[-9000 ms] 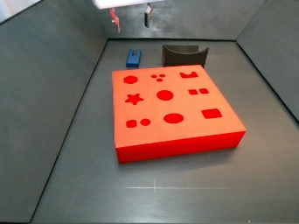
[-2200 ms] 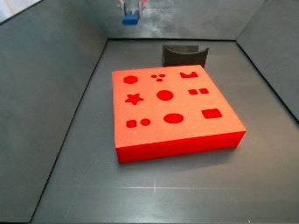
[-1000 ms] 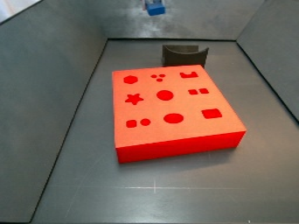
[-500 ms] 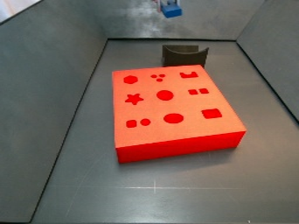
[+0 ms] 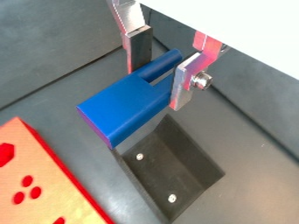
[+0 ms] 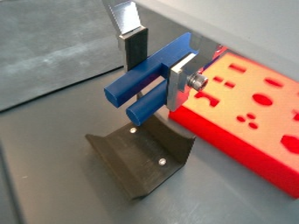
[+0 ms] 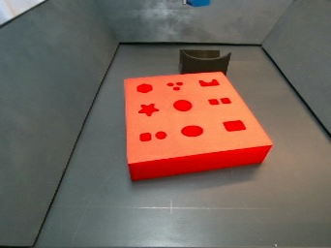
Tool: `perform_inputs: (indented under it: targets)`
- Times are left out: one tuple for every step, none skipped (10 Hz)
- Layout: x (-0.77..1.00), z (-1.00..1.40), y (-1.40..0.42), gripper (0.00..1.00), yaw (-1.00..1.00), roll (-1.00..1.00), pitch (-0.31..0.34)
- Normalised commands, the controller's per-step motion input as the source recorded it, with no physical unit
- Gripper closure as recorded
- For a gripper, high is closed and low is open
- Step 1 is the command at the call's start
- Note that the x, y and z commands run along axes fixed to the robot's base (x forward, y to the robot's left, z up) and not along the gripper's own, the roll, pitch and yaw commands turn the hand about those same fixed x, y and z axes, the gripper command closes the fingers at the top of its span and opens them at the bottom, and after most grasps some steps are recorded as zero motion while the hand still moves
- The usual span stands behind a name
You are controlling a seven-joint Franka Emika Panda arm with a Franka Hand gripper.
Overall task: Pick up the square-circle object. Move up. Rotate the square-circle object. Place the square-circle object on the fixture. Regrasp the square-circle object. Move to above the board. Insert the square-circle object.
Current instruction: Place the square-circle object on the fixture.
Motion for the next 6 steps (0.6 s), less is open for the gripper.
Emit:
perform_inputs:
  targets:
    - [0.56, 0.01, 0.10, 1.00, -0.20, -1.00, 0.291]
    - [0.47, 0.00, 0.08, 1.00, -0.22, -1.00, 0.279]
    - [0.41, -0.01, 0.07, 1.00, -0.23, -1.00, 0.265]
    - [0.34, -0.01, 0.06, 1.00, -0.25, -0.97, 0.238]
    - [0.30, -0.01, 0.06, 1.00, -0.24, -0.86, 0.201]
    - [0.23, -0.01, 0.06, 1.00, -0.20, -0.64, 0.133]
